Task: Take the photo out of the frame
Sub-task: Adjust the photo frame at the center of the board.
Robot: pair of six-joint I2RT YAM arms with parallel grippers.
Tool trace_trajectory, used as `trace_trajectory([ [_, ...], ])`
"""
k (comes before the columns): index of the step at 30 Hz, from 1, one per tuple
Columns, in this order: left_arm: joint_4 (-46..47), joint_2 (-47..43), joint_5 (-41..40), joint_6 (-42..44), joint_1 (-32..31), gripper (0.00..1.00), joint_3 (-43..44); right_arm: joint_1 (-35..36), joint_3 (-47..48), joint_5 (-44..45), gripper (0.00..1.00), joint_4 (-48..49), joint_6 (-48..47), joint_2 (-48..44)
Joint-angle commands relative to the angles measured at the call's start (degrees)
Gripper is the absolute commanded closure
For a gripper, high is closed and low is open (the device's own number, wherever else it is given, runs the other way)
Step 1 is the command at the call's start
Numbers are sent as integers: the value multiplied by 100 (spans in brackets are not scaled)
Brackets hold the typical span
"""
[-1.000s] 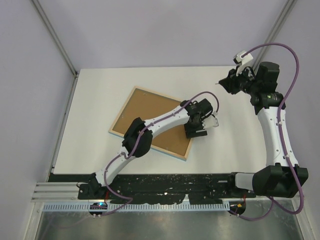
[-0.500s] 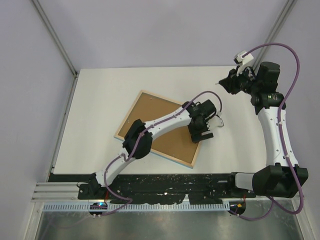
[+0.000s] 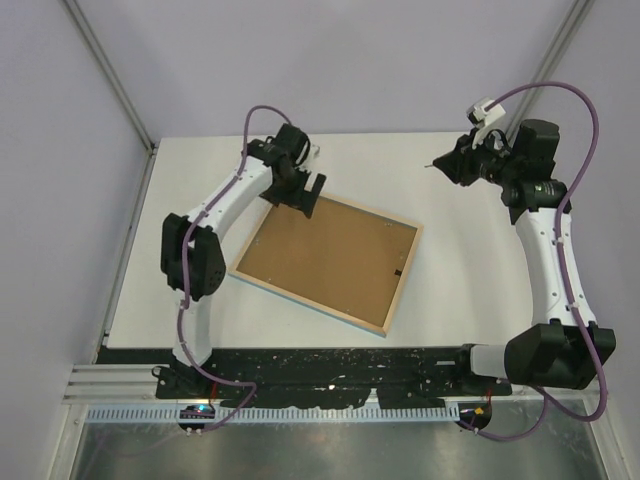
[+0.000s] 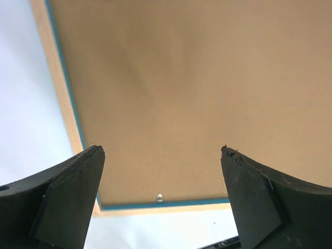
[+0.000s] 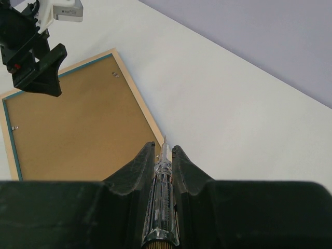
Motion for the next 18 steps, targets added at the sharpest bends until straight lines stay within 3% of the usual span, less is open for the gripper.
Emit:
trace_trajectory([
  [1,3,-249,-334,-996,463,0,-1127,-20,273,-228,92,229,173,69],
  [12,-83,-32,-451,-1207,1237,0,-1304,-20,229,-281,92,265,261,157],
  [18,-144,294,-354,-1243,1536,8,-1226,-20,203,-281,92,291,278,209],
])
